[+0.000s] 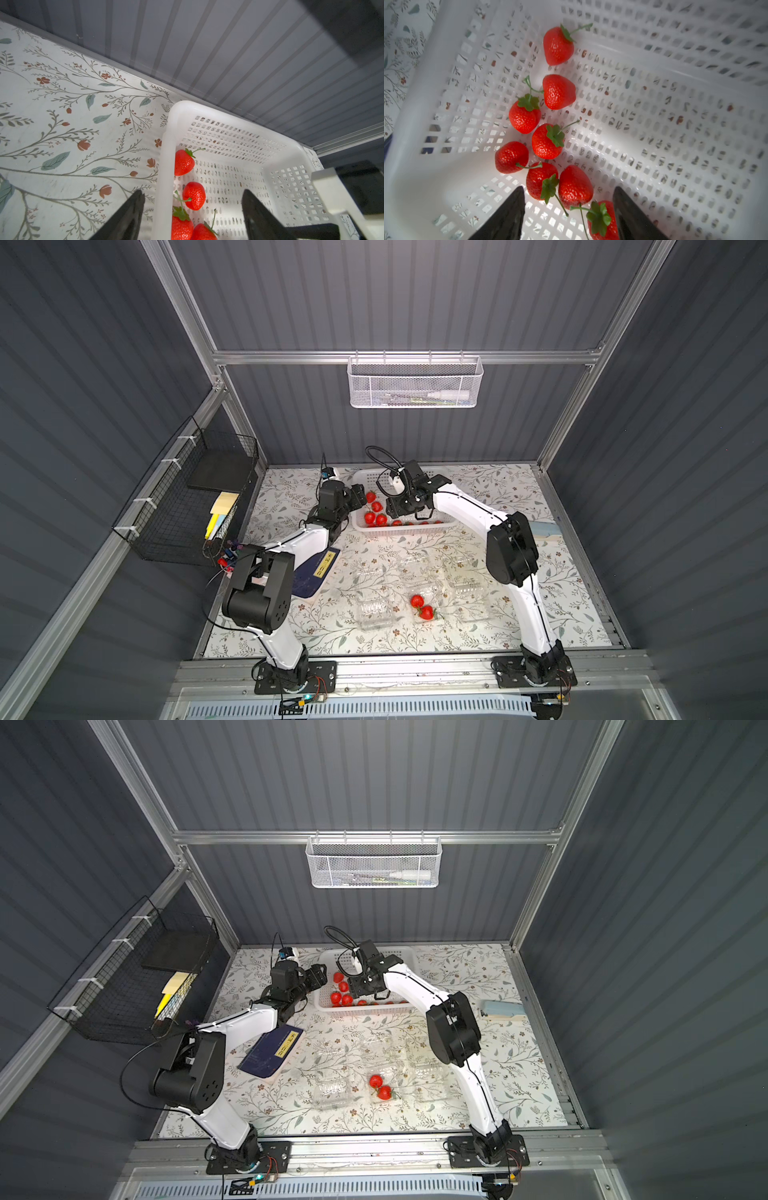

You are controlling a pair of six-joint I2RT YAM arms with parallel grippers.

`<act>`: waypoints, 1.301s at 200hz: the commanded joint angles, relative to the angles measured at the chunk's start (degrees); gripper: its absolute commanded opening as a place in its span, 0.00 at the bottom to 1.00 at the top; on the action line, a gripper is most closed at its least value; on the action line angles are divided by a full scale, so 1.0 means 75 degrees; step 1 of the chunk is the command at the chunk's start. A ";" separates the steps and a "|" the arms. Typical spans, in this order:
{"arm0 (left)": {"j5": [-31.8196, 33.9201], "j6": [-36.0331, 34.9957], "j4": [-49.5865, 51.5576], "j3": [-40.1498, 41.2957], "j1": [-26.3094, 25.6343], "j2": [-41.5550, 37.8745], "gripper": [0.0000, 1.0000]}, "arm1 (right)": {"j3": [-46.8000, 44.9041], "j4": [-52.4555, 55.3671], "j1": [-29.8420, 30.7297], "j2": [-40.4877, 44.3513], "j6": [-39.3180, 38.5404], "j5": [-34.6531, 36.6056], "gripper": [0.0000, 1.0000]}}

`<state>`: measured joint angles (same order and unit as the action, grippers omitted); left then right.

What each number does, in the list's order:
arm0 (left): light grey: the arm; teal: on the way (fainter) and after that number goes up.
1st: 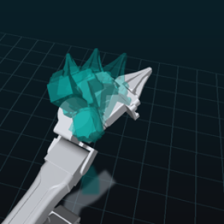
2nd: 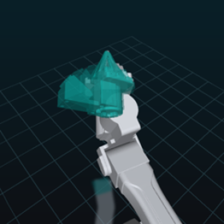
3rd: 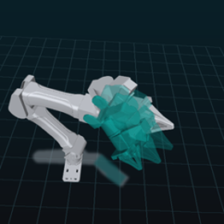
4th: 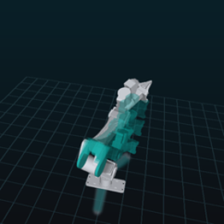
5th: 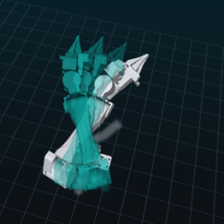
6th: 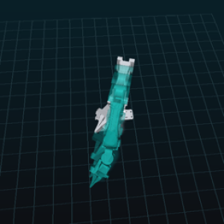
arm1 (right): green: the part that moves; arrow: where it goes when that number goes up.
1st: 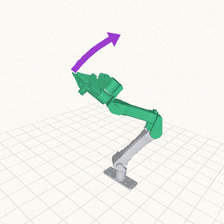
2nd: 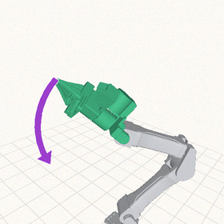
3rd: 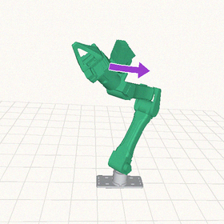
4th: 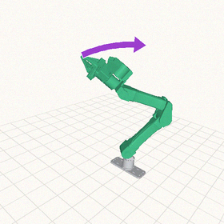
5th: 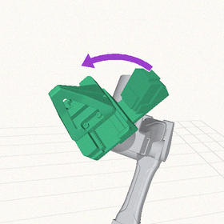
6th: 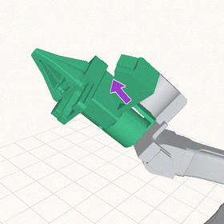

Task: Pack strawberries into containers
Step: Pick up the strawberry from the basket.

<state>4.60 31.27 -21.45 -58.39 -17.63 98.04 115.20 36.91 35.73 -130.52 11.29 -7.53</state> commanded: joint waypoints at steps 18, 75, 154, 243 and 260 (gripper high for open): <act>-0.0156 -0.0040 0.0036 -0.0043 0.0064 0.0276 0.76 | 0.0370 0.0804 -0.0035 -0.0401 -0.0493 -0.0475 0.64; -0.0121 -0.0026 0.0003 0.0035 0.0065 0.0241 0.76 | 0.0836 0.1377 -0.0050 -0.1145 -0.0680 -0.0527 0.60; -0.0085 -0.0005 -0.0011 0.0082 0.0065 0.0209 0.76 | 0.1386 0.1953 -0.0201 -0.1670 -0.0434 -0.0212 0.43; -0.0074 -0.0003 0.0083 0.0178 0.0065 -0.0264 0.76 | 0.1025 0.1492 -0.0452 -0.0237 0.0134 -0.0627 0.21; -0.0064 -0.0021 0.0083 0.0235 0.0065 -0.0431 0.76 | 0.0539 0.1152 -0.0454 0.0496 0.0237 -0.0685 0.20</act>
<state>4.23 31.31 -20.93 -57.69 -17.52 98.10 122.19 48.23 32.49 -136.05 11.55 -11.18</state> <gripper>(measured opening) 0.763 0.403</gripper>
